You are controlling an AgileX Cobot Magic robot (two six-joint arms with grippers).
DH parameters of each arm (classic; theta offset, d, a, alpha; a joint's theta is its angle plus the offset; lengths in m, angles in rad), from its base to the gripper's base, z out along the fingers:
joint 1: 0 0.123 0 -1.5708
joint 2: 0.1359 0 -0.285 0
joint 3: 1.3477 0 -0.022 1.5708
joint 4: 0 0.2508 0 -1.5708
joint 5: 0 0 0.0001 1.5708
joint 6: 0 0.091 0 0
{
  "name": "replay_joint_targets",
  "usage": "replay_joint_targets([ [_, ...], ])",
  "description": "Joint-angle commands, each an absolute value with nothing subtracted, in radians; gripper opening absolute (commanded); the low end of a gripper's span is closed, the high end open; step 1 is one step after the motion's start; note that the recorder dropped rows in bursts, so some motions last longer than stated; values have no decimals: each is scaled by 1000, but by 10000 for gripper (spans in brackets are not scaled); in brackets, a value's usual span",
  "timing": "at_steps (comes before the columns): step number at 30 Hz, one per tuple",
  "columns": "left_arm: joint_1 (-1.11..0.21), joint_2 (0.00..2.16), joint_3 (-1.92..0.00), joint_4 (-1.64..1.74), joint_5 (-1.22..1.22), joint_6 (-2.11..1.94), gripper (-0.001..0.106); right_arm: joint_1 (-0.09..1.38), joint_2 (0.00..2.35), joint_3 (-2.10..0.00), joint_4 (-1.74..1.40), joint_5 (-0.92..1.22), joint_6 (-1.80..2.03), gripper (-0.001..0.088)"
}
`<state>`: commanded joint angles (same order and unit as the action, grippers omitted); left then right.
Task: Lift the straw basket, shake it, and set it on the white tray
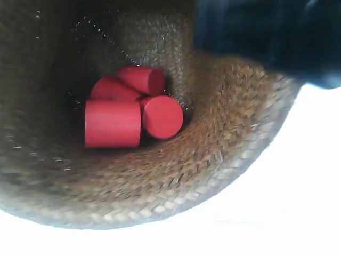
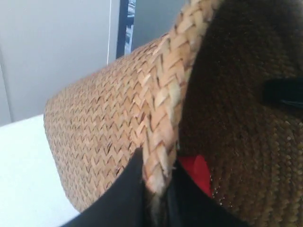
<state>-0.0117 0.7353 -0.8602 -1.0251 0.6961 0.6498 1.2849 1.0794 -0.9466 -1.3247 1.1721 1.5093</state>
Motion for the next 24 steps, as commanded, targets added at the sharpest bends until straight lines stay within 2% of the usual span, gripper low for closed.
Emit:
replay_joint_targets([
  [4, -12, 654, -1007, -1073, 780, 681, 0, 1397, 972, -1064, -1110, 1111, 1369, 0],
  [6, -12, 643, -988, -1001, 717, 672, 0, 1423, 950, -1009, -1251, 1049, 1403, 0],
  [9, -12, 719, -873, -994, 643, 643, 0, 1341, 1025, -889, -1437, 1131, 1597, 0],
  [11, -12, 738, -893, -1064, 732, 646, 0, 1324, 1047, -914, -1313, 1165, 1492, 0],
  [14, -12, 681, -1011, -1145, 837, 690, 0, 1419, 965, -1045, -1066, 1170, 1348, 0],
  [17, -12, 672, -1002, -1011, 754, 648, 0, 1471, 929, -988, -1262, 1081, 1421, 0],
  [19, -12, 742, -902, -980, 695, 586, 0, 1415, 984, -891, -1464, 1186, 1654, 0],
  [20, -12, 763, -882, -989, 712, 575, 0, 1377, 1018, -862, -1477, 1202, 1652, 0],
  [22, -12, 772, -908, -1061, 823, 614, 0, 1371, 1024, -907, -1353, 1221, 1538, 0],
  [24, -12, 727, -970, -1108, 896, 660, 0, 1442, 966, -993, -1181, 1221, 1442, 0],
])
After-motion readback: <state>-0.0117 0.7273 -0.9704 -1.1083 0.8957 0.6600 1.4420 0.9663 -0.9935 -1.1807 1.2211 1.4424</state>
